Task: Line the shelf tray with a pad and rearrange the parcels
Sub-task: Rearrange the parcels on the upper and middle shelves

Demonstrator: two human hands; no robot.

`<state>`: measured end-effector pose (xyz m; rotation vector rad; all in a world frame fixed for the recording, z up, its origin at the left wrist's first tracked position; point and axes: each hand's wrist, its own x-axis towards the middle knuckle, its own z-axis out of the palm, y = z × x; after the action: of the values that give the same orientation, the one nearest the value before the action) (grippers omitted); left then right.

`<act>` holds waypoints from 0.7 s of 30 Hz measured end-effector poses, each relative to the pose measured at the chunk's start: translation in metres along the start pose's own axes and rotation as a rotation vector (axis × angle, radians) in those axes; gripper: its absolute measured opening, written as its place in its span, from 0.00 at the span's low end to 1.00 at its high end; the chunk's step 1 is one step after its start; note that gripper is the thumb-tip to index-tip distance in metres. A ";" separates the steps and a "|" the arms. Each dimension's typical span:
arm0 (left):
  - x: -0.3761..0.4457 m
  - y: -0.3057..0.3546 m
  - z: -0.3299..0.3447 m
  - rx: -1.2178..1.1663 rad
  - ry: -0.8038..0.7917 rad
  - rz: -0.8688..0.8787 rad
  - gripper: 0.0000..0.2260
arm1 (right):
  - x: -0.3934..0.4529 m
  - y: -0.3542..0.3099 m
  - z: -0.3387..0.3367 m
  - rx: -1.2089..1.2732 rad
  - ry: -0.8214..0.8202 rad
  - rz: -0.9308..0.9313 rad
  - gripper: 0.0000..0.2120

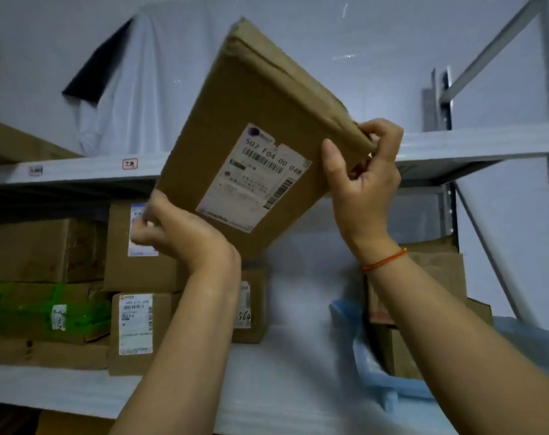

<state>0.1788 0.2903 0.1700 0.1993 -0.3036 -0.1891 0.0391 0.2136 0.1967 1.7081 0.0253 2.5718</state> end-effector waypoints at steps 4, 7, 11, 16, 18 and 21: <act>-0.010 0.007 0.045 0.089 -0.184 0.137 0.15 | 0.045 0.007 -0.011 0.000 0.064 0.123 0.20; -0.009 -0.002 0.077 0.240 -0.310 0.230 0.10 | 0.073 0.024 -0.023 -0.055 0.112 0.220 0.18; -0.005 -0.025 0.121 0.421 -0.565 0.284 0.21 | 0.104 0.046 -0.039 -0.050 0.140 0.337 0.19; -0.014 -0.039 0.174 0.543 -0.794 0.369 0.29 | 0.137 0.067 -0.063 -0.091 0.157 0.384 0.18; -0.018 -0.044 0.194 0.564 -0.850 0.356 0.27 | 0.152 0.074 -0.074 -0.158 0.169 0.375 0.19; -0.026 -0.055 0.218 0.595 -0.873 0.291 0.23 | 0.171 0.084 -0.090 -0.301 0.140 0.373 0.22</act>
<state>0.0777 0.2070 0.3540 0.6566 -1.2532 0.1239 -0.1132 0.1407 0.3232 1.5396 -0.7003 2.7555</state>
